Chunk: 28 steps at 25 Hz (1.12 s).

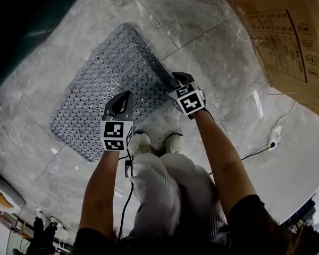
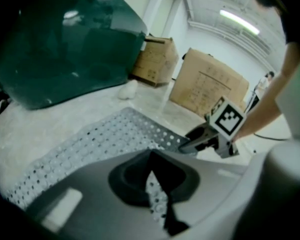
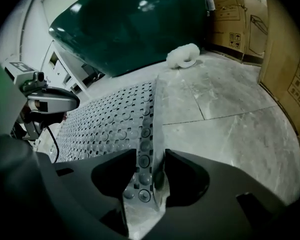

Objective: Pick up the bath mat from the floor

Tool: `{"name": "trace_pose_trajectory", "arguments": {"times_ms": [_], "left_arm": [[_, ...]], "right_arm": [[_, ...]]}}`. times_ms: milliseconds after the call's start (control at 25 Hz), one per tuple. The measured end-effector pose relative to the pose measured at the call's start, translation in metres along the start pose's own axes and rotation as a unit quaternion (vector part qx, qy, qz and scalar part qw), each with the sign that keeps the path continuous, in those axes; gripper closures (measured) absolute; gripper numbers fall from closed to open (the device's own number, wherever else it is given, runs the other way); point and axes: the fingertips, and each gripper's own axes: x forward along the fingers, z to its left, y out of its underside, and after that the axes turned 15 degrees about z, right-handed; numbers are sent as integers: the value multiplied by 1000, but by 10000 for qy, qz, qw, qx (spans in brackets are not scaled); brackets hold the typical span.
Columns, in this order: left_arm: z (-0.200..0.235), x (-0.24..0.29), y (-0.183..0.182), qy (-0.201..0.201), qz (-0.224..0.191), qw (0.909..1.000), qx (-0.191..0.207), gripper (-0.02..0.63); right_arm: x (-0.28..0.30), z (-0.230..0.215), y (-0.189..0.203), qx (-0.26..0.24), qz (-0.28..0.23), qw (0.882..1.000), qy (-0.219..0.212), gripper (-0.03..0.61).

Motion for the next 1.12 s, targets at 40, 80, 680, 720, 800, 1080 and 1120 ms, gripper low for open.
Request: {"name": "trace_pose_trajectory", "arguments": {"times_ms": [40,80,680,720,800,1080,1120], "left_arm": [[1,2,-1,0,-6,10000,11,607],[1,3,-1,4,-5,10000,26,607],[0,1,12,39,161,9998,91,607],[0,-3,12,37,171,9998,85,607],[-1,-12,10,21,201,9998,81,607],[2,-58,-8,-140,185,9997,31,607],[2,-64,-11,-164,186,9997,12,607]], "right_arm": [[3,-1,0,-15,12,10000,-48,407],[5,-2,0,-17,31,10000,-86,407],[13,-2,-2,229,127,9997,8,546],[10,0,-2,172,150,9997,26,554],[2,7,-4,106,191,9998,34,558],[-44,42,-17,-21,172,9998,-79,561],[-51,49,-18,-53,159,9998,-112,561]]}}
